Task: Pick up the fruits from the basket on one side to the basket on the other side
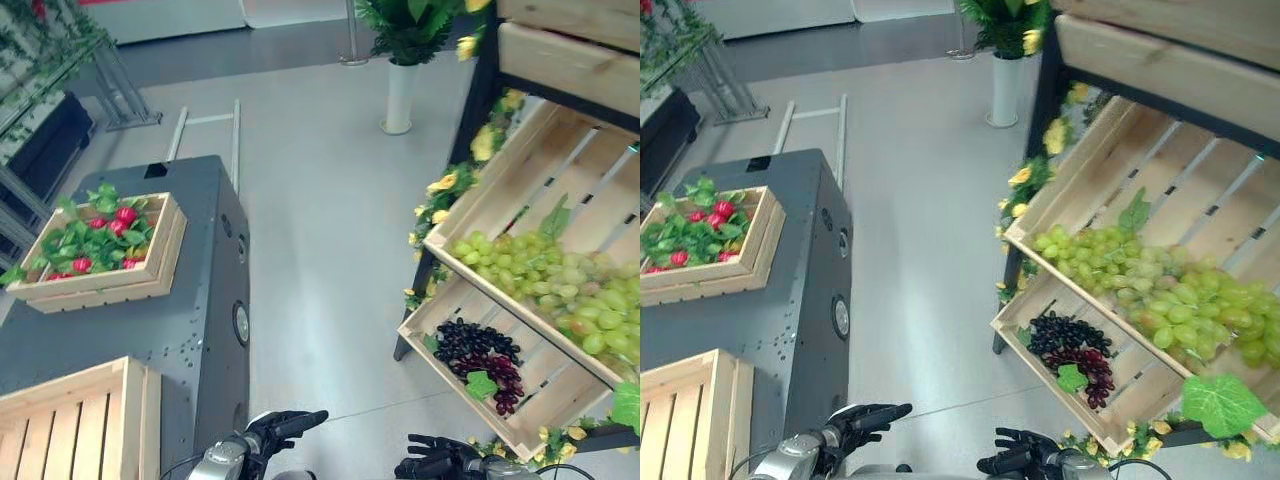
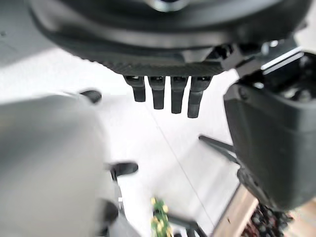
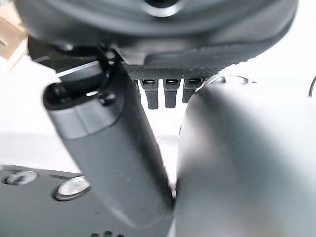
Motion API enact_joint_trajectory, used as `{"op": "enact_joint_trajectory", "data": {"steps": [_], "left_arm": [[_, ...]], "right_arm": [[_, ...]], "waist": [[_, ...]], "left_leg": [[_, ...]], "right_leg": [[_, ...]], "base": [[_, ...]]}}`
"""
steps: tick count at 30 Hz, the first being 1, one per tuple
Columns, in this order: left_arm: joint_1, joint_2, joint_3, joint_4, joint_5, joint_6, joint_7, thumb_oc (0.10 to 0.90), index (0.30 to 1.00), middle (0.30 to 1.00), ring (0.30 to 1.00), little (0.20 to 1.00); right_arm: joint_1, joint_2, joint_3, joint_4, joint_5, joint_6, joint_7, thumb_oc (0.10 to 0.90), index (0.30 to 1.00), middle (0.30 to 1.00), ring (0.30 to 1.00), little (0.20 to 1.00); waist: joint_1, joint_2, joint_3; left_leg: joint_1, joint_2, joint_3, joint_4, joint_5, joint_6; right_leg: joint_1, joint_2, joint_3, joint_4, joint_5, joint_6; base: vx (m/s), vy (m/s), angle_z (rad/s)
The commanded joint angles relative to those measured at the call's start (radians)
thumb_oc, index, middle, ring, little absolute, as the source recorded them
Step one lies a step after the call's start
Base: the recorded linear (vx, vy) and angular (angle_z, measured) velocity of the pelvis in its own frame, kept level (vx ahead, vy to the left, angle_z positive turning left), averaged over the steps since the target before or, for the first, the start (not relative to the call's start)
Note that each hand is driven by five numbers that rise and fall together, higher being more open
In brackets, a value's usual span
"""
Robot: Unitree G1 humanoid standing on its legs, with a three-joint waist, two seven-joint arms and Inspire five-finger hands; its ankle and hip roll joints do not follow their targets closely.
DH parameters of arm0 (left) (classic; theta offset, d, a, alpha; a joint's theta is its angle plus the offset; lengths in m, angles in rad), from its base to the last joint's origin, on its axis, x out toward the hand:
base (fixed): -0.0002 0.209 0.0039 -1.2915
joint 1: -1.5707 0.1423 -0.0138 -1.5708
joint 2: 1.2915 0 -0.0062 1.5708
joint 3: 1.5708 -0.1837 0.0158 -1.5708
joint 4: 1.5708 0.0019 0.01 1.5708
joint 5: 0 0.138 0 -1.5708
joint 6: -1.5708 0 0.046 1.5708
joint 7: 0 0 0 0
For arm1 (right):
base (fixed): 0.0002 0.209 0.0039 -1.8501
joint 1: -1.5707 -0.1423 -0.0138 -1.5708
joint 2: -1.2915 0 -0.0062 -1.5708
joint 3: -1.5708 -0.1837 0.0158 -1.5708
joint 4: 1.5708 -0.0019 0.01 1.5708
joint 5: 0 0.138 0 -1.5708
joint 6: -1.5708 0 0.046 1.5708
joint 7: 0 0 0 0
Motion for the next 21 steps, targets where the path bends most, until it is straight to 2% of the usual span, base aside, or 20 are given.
{"op": "enact_joint_trajectory", "data": {"steps": [1, 3, 4, 5, 8, 10, 11, 13, 21], "left_arm": [[0.005, 0.022, 0.006, -0.011, 0.005, -0.009, -0.033, 0.8, 0.9, 0.9, 0.9, 0.9], [0.011, 0.019, 0.007, 0.006, -0.003, -0.003, -0.028, 0.8, 0.9, 0.9, 0.9, 0.9], [0.02, 0.019, 0.014, 0.027, -0.024, 0.006, -0.03, 0.8, 0.9, 0.9, 0.9, 0.9], [0.022, 0.019, 0.015, 0.03, -0.025, 0.005, -0.03, 0.8, 0.9, 0.9, 0.9, 0.9], [0.017, 0.021, 0.022, 0.07, -0.027, -0.011, -0.02, 0.8, 0.9, 0.9, 0.9, 0.9], [0.014, 0.023, 0.022, 0.078, -0.034, -0.014, -0.013, 0.8, 0.9, 0.9, 0.9, 0.9], [0.004, 0.022, 0.02, 0.086, -0.038, -0.015, -0.011, 0.8, 0.9, 0.9, 0.9, 0.9], [-0.007, 0.024, 0.009, 0.09, -0.039, -0.013, -0.015, 0.8, 0.9, 0.9, 0.9, 0.9], [-0.058, 0.005, 0.005, 0.118, -0.087, -0.015, 0.013, 0.8, 0.9, 0.9, 0.9, 0.9]], "right_arm": [[-0.063, -0.019, 0.0, 0.034, 0.007, -0.01, -0.059, 0.8, 0.9, 0.9, 0.9, 0.9], [-0.065, -0.016, -0.003, 0.038, 0.011, -0.013, -0.079, 0.8, 0.9, 0.9, 0.9, 0.9], [-0.065, -0.005, -0.004, 0.03, 0.015, -0.005, -0.081, 0.8, 0.9, 0.9, 0.9, 0.9], [-0.064, -0.003, -0.004, 0.027, 0.02, -0.002, -0.082, 0.8, 0.9, 0.9, 0.9, 0.9], [-0.058, 0.032, -0.008, 0.019, 0.035, 0.003, -0.116, 0.8, 0.9, 0.9, 0.9, 0.9], [-0.056, 0.039, -0.01, 0.023, 0.027, 0.001, -0.12, 0.8, 0.9, 0.9, 0.9, 0.9], [-0.054, 0.048, -0.004, 0.025, 0.006, -0.007, -0.126, 0.8, 0.9, 0.9, 0.9, 0.9], [-0.052, 0.052, 0.009, 0.027, -0.026, -0.025, -0.131, 0.8, 0.9, 0.9, 0.9, 0.9], [-0.08, 0.044, 0.049, 0.018, -0.032, -0.012, -0.153, 0.8, 0.9, 0.9, 0.9, 0.9]], "waist": [[0.05, 0.016, 0.006], [0.054, 0.022, 0.008], [0.06, 0.024, 0.011], [0.061, 0.023, 0.012], [0.062, 0.02, 0.018], [0.059, 0.019, 0.018], [0.05, 0.018, 0.016], [0.047, 0.017, 0.019], [0.056, -0.002, 0.019]], "left_leg": [[0.071, 0.047, -0.027, -0.05, 0.042, -0.122], [0.072, 0.033, -0.036, -0.05, 0.033, -0.114], [0.078, 0.012, -0.046, -0.05, 0.021, -0.097], [0.08, 0.009, -0.047, -0.05, 0.018, -0.094], [0.1, -0.042, -0.061, -0.05, -0.015, -0.054], [0.101, -0.051, -0.063, -0.05, -0.022, -0.043], [0.088, -0.064, -0.071, -0.05, -0.014, -0.023], [0.082, -0.071, -0.083, -0.049, -0.012, -0.013], [0.076, -0.052, -0.071, -0.03, -0.014, -0.017]], "right_leg": [[0.011, 0.01, 0.004, 0.049, -0.047, 0.003], [0.007, -0.008, 0.0, 0.066, -0.046, 0.016], [0.003, -0.032, -0.008, 0.081, -0.033, 0.038], [0.002, -0.036, -0.009, 0.083, -0.031, 0.042], [-0.023, -0.079, -0.004, 0.102, 0.009, 0.089], [-0.029, -0.081, 0.006, 0.099, 0.02, 0.097], [-0.05, -0.072, 0.036, 0.096, 0.033, 0.086], [-0.063, -0.069, 0.062, 0.104, 0.034, 0.087], [-0.045, -0.071, 0.069, 0.069, 0.042, 0.083]], "base": [[-0.06, 0.344, 0.94], [-0.03, 0.26, 0.47], [-0.02, 0.241, 0.28], [-0.02, 0.274, 0.31], [-0.01, 0.21, 0.2], [-0.04, 0.1, 0.03], [-0.08, 0.086, 0.01], [-0.05, 0.04, 0.05], [-0.01, -0.043, 0.04]]}}
